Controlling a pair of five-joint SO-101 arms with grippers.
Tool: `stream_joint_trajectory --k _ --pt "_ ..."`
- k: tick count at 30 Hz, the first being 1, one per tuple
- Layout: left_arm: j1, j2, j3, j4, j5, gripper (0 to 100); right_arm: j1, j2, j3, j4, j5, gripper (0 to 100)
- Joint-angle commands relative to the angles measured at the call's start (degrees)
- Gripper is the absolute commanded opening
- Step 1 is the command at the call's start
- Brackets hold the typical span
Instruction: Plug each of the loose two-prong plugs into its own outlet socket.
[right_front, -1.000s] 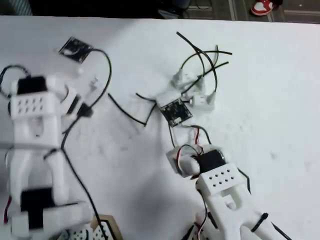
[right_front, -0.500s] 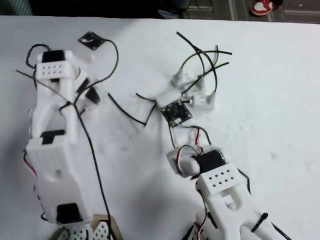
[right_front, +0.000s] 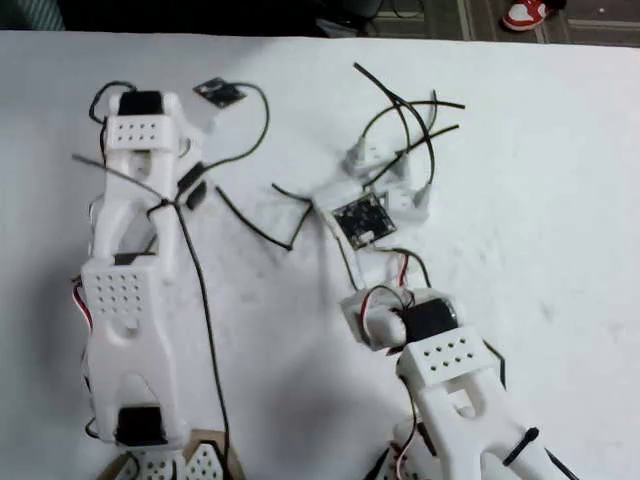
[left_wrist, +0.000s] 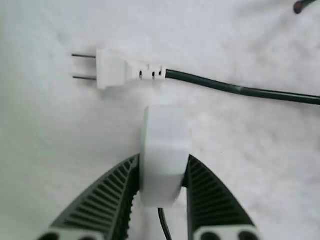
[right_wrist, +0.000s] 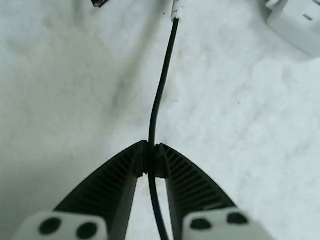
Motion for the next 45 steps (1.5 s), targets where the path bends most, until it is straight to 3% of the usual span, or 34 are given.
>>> stream_joint_trajectory --k 1,7,15,21,28,35,39,45 --pt "0.04 -2.24 -3.16 2.11 1.05 2 0.84 -1.63 -0.26 -0.92 -0.53 1.8" --pt "3.91 -14.02 16.18 1.85 1.14 2 3.12 -1.63 -0.35 -1.01 -0.53 1.8" --pt "12.53 -48.75 46.07 -4.31 7.47 2 3.21 -1.45 -0.35 -1.01 -0.53 1.8" --pt "17.71 -69.23 76.48 -19.34 14.15 2 3.21 -1.27 -0.35 -1.01 -0.53 1.8" --pt "17.63 -77.85 104.26 -42.55 18.29 2 3.21 -1.19 -0.35 -1.01 -0.53 1.8" --pt "18.07 -76.44 109.8 -46.07 19.87 7 3.21 -1.19 -0.35 -1.01 -0.53 1.8" --pt "17.54 -78.2 108.57 -41.14 21.45 23 3.21 -1.19 -0.35 -1.01 -0.53 1.8" --pt "17.54 -87.69 103.21 -31.74 21.1 24 3.21 -1.19 -0.35 -1.01 -0.53 1.8"
